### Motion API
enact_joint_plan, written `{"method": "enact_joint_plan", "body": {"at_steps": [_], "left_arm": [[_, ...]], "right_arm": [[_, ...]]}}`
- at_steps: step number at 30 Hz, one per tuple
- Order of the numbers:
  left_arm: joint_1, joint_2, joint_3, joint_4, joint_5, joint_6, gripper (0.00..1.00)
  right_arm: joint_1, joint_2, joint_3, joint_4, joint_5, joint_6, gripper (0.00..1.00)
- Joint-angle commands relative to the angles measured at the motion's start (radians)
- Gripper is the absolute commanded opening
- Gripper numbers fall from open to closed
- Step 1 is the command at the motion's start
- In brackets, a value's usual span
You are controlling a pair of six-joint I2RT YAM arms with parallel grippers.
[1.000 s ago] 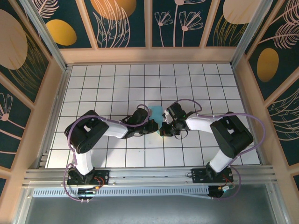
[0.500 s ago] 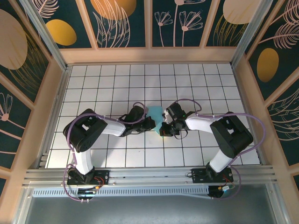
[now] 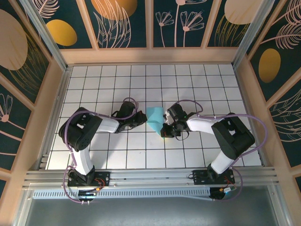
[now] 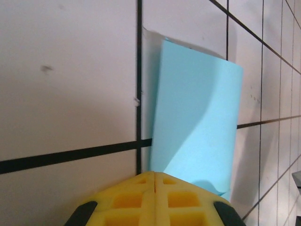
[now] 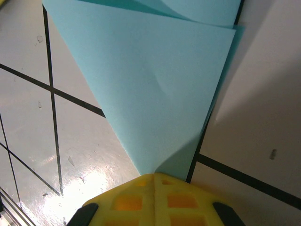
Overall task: Fold a paper plane with a square sheet of paper (fold left side to right side)
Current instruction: Third fold the triangle at the center of the table.
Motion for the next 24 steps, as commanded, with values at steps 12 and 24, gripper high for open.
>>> {"method": "enact_joint_plan", "body": {"at_steps": [12,24], "left_arm": [[-0.086,-0.147,-0.077,0.071,0.066,0.095,0.00],[-0.141,0.009,0.007,-0.012,0.000,0.081,0.00]], "right_arm": [[-0.004,0.063,-0.038,-0.110,0.181,-0.004,0.00],[-0.002,0.056,-0.034,-0.106,0.171,-0.003,0.00]]}}
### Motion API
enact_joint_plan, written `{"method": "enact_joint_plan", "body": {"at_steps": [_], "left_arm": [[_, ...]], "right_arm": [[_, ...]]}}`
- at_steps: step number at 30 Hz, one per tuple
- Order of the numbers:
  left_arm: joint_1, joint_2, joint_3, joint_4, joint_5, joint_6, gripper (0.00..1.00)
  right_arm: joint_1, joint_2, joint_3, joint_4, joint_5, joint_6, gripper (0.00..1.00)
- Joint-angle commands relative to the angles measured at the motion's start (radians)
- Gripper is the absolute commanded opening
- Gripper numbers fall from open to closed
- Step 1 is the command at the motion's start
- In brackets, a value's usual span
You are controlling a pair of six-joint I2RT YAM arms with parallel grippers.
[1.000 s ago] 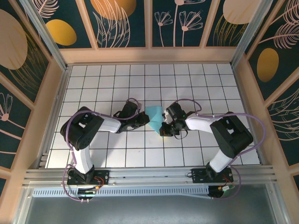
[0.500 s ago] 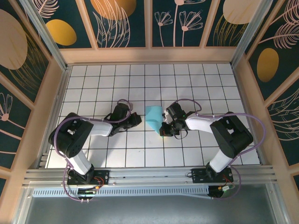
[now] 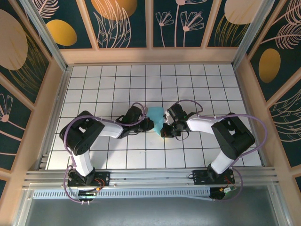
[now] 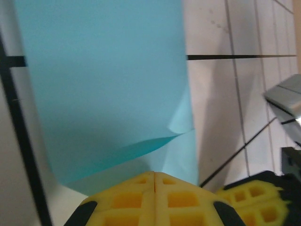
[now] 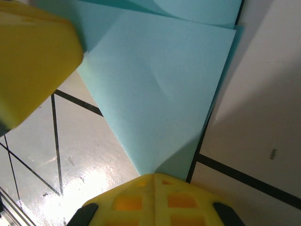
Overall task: Fold a paper plane with a square sheet of paper (fold left side to right side)
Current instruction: Third fold the triangle at the center of the table.
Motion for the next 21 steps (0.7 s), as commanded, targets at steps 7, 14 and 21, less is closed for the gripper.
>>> {"method": "enact_joint_plan", "body": {"at_steps": [7,14,21], "left_arm": [[0.002,0.065,0.065,-0.200,-0.106,0.006,0.00],[0.002,0.065,0.052,-0.235,-0.109,-0.038,0.00],[0.000,0.058,0.047,-0.227,-0.107,-0.055,0.00]], "right_arm": [[-0.003,0.014,0.004,-0.095,0.104,0.005,0.00],[-0.005,-0.062,0.076,-0.090,0.039,0.020,0.00],[-0.003,-0.056,0.075,-0.006,-0.042,0.070,0.00]]}}
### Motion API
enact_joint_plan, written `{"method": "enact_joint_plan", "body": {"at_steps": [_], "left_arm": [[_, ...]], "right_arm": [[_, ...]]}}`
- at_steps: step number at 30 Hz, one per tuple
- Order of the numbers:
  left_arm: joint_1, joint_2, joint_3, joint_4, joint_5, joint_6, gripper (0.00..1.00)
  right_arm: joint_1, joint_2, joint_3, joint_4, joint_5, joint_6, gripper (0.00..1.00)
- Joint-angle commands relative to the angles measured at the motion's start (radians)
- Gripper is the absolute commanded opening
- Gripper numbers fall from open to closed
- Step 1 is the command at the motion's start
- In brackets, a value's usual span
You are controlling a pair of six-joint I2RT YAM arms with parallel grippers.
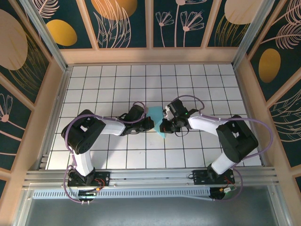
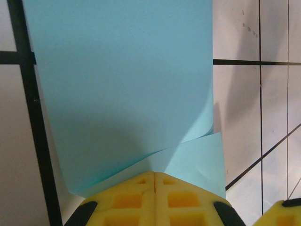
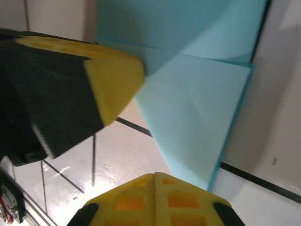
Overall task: Fold a paper plane with a square sheet of paper (fold left side to right side)
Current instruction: Third fold the triangle at the center of the table.
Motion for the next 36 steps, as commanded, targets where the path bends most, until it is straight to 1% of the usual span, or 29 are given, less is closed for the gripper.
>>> {"method": "enact_joint_plan", "body": {"at_steps": [1,11,21,29,36], "left_arm": [[0.001,0.037,-0.023,-0.099,-0.071,-0.013,0.00],[0.002,0.041,-0.022,-0.101,-0.071,-0.013,0.00],[0.003,0.041,-0.021,-0.106,-0.070,-0.011,0.00],[0.002,0.041,-0.021,-0.108,-0.075,-0.014,0.00],[0.002,0.044,-0.021,-0.118,-0.087,-0.013,0.00]], "right_arm": [[0.000,0.008,0.013,0.038,-0.037,0.042,0.00],[0.026,0.102,0.034,0.108,-0.053,0.069,0.00],[0.026,0.152,0.053,0.151,-0.051,0.080,0.00],[0.026,0.190,0.058,0.125,-0.026,0.073,0.00],[0.027,0.149,0.001,0.077,-0.008,0.066,0.00]]}}
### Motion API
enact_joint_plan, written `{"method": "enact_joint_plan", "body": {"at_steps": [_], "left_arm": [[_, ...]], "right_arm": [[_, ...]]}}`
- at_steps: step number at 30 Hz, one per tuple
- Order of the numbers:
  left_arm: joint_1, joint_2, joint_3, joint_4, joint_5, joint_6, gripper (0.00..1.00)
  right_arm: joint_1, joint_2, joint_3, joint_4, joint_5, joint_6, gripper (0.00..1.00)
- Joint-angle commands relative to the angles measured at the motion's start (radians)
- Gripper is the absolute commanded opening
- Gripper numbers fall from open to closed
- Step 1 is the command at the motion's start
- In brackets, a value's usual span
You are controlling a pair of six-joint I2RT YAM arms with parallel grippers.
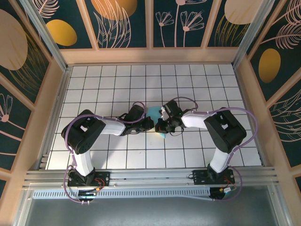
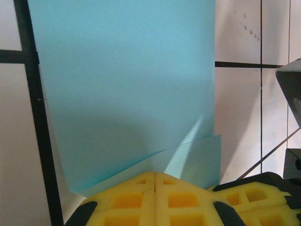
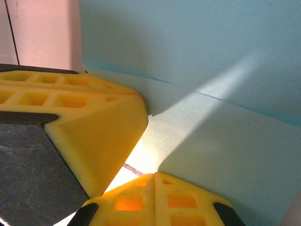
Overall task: Fold a paper plane with a square sheet of paper (fold left side to right side)
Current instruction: Third fold the triangle at the center of the table.
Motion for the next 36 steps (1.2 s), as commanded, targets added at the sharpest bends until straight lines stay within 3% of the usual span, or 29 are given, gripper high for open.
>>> {"method": "enact_joint_plan", "body": {"at_steps": [1,15,27,32,36], "left_arm": [[0.003,0.045,-0.021,-0.118,-0.079,0.002,0.00],[0.003,0.051,-0.016,-0.117,-0.077,-0.015,0.00],[0.001,0.078,-0.017,-0.015,-0.038,-0.103,0.00],[-0.001,0.066,0.018,-0.015,-0.039,-0.098,0.01],[0.001,0.031,0.060,-0.049,-0.051,-0.068,0.13]], "right_arm": [[0.007,-0.024,-0.040,-0.063,0.038,-0.009,0.00],[-0.010,-0.146,-0.126,-0.181,0.093,-0.045,0.00],[-0.150,-0.289,-0.082,-0.273,0.016,-0.188,0.00],[-0.217,-0.314,-0.090,-0.129,-0.019,-0.252,0.25],[-0.226,-0.282,-0.089,-0.021,-0.018,-0.320,0.40]]}}
